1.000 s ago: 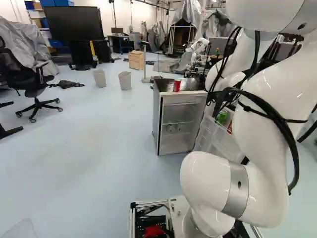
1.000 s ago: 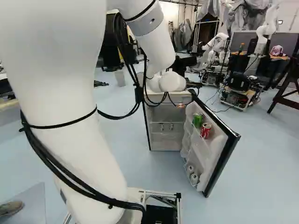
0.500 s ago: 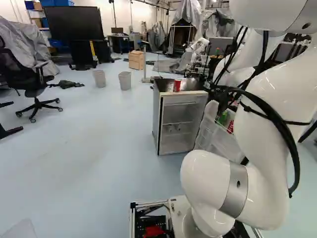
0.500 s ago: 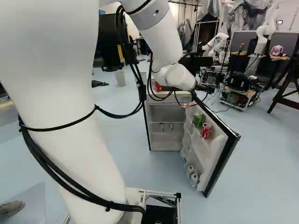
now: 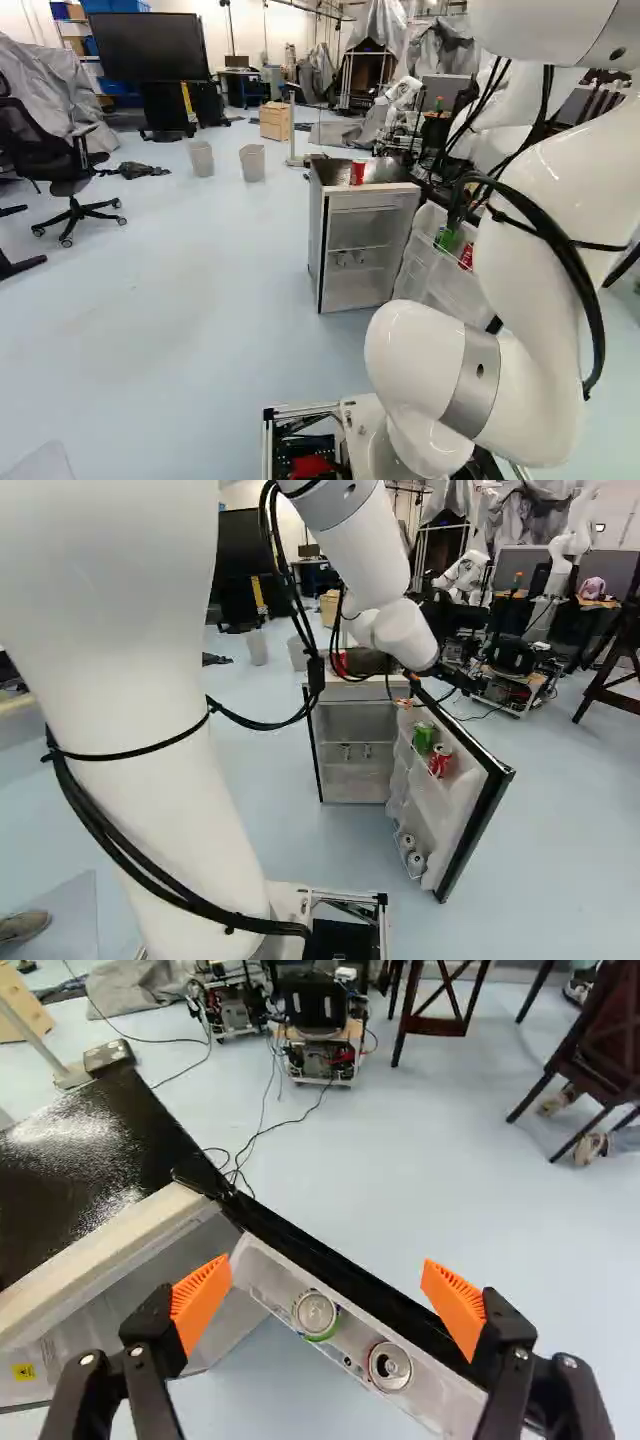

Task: Grab a drink from the fridge

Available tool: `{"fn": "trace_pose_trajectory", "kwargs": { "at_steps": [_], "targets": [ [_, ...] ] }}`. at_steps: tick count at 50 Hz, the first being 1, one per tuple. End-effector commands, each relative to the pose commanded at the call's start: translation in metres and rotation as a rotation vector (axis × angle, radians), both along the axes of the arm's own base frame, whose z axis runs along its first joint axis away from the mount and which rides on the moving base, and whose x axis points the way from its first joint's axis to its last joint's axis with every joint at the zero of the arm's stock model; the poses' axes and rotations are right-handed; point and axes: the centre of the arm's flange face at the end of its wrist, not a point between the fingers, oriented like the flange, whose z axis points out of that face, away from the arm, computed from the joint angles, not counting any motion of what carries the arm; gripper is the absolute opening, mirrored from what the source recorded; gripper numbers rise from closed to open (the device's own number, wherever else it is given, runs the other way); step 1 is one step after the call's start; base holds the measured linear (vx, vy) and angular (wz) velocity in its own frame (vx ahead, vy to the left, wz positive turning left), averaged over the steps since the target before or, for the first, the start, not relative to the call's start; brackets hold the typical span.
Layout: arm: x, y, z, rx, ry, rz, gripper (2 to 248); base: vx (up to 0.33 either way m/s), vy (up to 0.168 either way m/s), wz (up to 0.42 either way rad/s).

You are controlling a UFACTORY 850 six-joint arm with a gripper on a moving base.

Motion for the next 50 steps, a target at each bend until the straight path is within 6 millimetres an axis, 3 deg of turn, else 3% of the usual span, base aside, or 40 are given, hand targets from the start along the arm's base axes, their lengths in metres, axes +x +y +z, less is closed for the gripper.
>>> {"fn": "trace_pose_trajectory", "kwargs": {
  "at_steps": [20, 36, 50],
  "targets": [
    [-0.009, -0.024, 0.012, 0.15, 0.029, -0.121, 247, 0.0, 0.0, 0.0],
    [-0.012, -0.044, 0.007, 0.286, 0.065, -0.197, 247, 0.0, 0.0, 0.0],
    [-0.006, -0.069, 0.005, 0.307, 0.063, -0.226, 247, 0.0, 0.0, 0.0]
  ]
}}
